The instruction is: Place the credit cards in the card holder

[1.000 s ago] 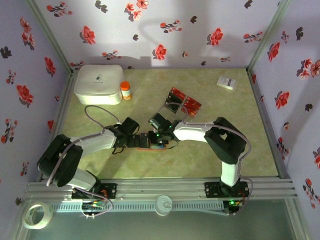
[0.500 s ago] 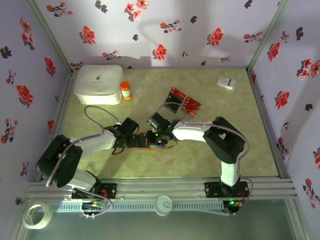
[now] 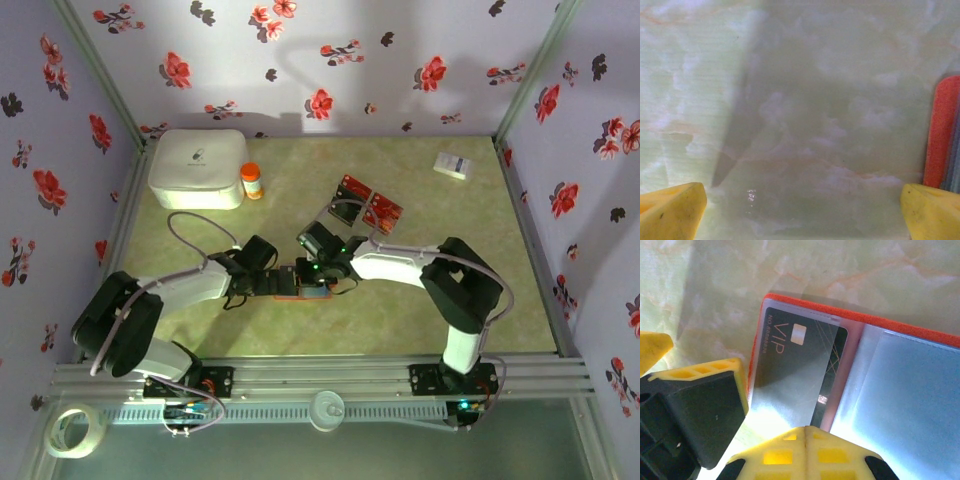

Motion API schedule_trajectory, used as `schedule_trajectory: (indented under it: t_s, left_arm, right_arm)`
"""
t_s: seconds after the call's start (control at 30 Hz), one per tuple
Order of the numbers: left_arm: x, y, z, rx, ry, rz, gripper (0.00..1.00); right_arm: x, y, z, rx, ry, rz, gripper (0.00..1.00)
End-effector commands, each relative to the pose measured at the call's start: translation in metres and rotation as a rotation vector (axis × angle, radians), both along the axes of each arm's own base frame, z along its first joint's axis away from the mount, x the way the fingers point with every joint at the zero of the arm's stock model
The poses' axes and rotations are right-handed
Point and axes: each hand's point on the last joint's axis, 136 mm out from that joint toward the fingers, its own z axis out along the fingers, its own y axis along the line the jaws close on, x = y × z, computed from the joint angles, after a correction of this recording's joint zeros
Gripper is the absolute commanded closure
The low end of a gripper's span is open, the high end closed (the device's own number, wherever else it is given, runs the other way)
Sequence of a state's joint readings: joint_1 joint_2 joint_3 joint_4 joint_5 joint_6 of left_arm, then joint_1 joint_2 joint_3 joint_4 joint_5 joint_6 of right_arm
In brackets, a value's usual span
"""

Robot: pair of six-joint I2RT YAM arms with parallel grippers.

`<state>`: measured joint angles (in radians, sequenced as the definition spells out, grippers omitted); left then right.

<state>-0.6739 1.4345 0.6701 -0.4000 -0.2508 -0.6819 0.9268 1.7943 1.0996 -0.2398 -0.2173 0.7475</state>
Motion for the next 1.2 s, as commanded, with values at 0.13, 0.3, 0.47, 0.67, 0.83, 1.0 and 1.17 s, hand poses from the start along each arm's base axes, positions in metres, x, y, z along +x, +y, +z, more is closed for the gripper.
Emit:
schedule_trajectory:
  t_s: [0.13,0.3,0.47,0.67,0.83,1.0,1.17]
  left_arm:
    - [0.005,0.006,0.027,-0.006,-0.050,0.019,0.00]
    - [0.011,0.008,0.040,-0.013,-0.077,0.026,0.00]
    - [0.014,0.009,0.045,-0.020,-0.087,0.034,0.00]
    - [0.015,0.009,0.044,-0.019,-0.087,0.036,0.00]
    - [0.015,0.010,0.043,-0.019,-0.085,0.038,0.00]
    - [0.015,0.009,0.043,-0.022,-0.086,0.036,0.00]
    - [0.015,0.008,0.043,-0.028,-0.087,0.036,0.00]
  right_arm:
    - [0.016,-0.014,0.019,-0.039,-0.073,-0.011,0.97]
    - [0.021,-0.017,0.018,-0.079,-0.093,-0.004,0.97]
    - [0.024,-0.011,0.009,-0.086,-0.082,0.005,0.97]
    - [0.028,-0.001,0.001,-0.074,-0.062,0.007,0.97]
    - [0.028,0.007,-0.009,-0.067,-0.038,0.012,0.98]
    - [0.028,0.010,-0.018,-0.066,-0.016,0.012,0.98]
    - [0.027,0.014,-0.020,-0.047,-0.001,0.009,0.98]
